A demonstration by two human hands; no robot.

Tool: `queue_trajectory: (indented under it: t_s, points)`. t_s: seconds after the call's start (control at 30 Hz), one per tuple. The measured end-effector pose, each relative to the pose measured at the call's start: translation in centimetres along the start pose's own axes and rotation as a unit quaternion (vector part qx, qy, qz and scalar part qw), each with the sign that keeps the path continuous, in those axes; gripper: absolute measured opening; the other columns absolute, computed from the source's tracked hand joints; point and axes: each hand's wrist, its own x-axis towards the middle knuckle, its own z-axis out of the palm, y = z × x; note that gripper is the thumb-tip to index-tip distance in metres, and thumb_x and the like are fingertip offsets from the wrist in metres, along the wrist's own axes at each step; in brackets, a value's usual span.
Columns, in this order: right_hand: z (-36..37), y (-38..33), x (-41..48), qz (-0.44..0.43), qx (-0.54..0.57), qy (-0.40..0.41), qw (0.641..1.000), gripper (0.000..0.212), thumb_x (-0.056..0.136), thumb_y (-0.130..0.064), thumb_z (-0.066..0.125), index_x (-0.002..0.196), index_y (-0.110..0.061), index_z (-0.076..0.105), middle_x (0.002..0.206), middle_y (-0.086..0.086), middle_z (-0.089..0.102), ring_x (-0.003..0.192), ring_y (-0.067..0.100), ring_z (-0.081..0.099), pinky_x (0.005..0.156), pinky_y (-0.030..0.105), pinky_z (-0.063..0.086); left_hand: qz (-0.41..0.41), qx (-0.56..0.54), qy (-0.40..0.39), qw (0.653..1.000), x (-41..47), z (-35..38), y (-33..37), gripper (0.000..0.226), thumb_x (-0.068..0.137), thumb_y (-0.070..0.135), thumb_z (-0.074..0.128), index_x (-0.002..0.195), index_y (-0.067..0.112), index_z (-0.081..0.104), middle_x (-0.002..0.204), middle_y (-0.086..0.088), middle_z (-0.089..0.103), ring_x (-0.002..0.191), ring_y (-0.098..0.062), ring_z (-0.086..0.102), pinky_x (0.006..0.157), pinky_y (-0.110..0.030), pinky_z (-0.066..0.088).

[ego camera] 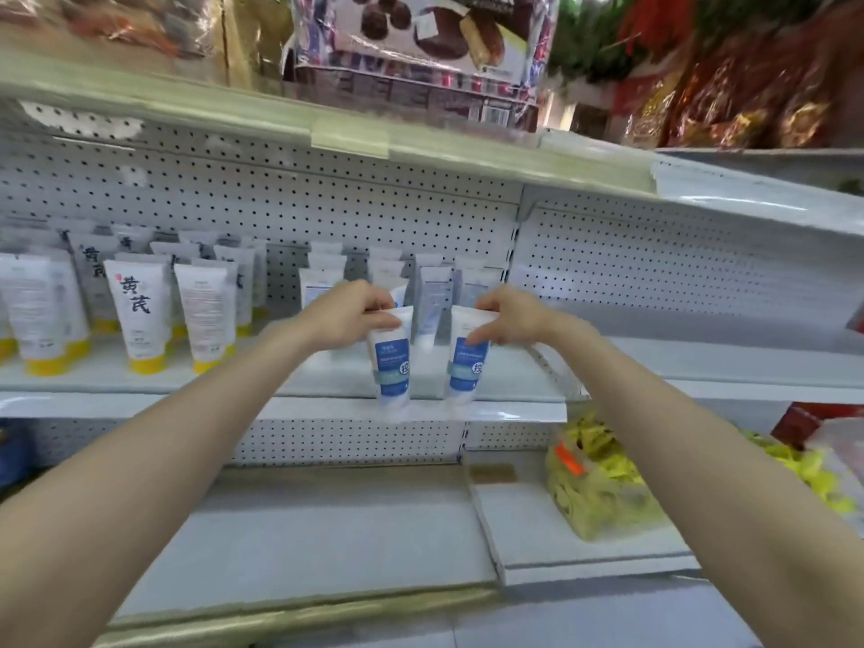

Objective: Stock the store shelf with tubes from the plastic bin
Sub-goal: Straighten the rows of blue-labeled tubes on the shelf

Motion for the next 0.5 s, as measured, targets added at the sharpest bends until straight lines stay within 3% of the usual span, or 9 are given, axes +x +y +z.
queue_trajectory:
  t_s: [0.07,0.17,0.23,0.3,0.4,0.5]
  points:
    - [-1.4,1.1,1.0,-0.017,0.007,0.002,1.0,0.014,0.078,-0.015,0.074,0.078,-0.011,0.061,0.074,0.002,0.059,0.062,0.014,0.053,0.061,0.026,0.048,-0.001,0.021,0.013,1.0,1.8,0.0,1.2,0.031,0.09,0.024,0.06,0.062,0.014,0.05,0.06,0.002,0.045,0.061,-0.017,0.039,0.06,-0.031,0.028]
    - [-2.9,3.0,2.2,-0.034,0.019,0.004,0.999,0.014,0.08,-0.011,0.072,0.09,-0.004,0.065,0.08,0.005,0.06,0.07,0.017,0.054,0.073,0.035,0.052,-0.003,0.052,0.022,0.998,4.4,0.7,2.6,0.033,0.09,0.024,0.06,0.059,0.02,0.049,0.061,0.0,0.048,0.063,-0.019,0.042,0.061,-0.031,0.03]
    - [-3.3,4.1,3.1,-0.035,0.013,0.003,0.999,0.007,0.081,-0.012,0.071,0.081,-0.012,0.063,0.075,0.001,0.059,0.067,0.015,0.053,0.071,0.034,0.05,-0.009,0.081,0.019,0.996,6.0,1.3,3.0,0.022,0.09,0.027,0.059,0.073,0.013,0.06,0.072,-0.005,0.059,0.071,-0.023,0.051,0.065,-0.032,0.037]
    - [-3.6,5.1,4.1,-0.04,0.012,0.0,0.999,0.018,0.081,-0.012,0.071,0.071,-0.02,0.058,0.07,-0.005,0.057,0.063,0.012,0.051,0.065,0.028,0.046,-0.012,0.108,0.012,0.994,7.6,2.1,3.1,0.02,0.09,0.029,0.058,0.078,0.013,0.061,0.079,-0.005,0.061,0.077,-0.024,0.054,0.069,-0.035,0.041]
    - [-3.3,6.2,5.8,-0.039,0.014,0.002,0.999,0.009,0.08,-0.011,0.071,0.087,-0.008,0.065,0.078,0.004,0.061,0.07,0.016,0.053,0.062,0.026,0.046,0.0,0.14,0.007,0.99,9.5,2.9,3.0,0.027,0.09,0.03,0.058,0.067,0.019,0.05,0.068,0.002,0.052,0.074,-0.024,0.049,0.07,-0.037,0.041]
    - [-2.9,7.0,7.7,-0.036,0.015,0.0,0.999,0.024,0.079,-0.012,0.072,0.099,0.002,0.066,0.089,0.013,0.063,0.076,0.019,0.055,0.074,0.037,0.053,-0.001,0.169,0.006,0.986,10.9,3.5,2.4,0.024,0.09,0.033,0.057,0.07,0.024,0.049,0.069,0.005,0.051,0.076,-0.021,0.047,0.074,-0.032,0.035]
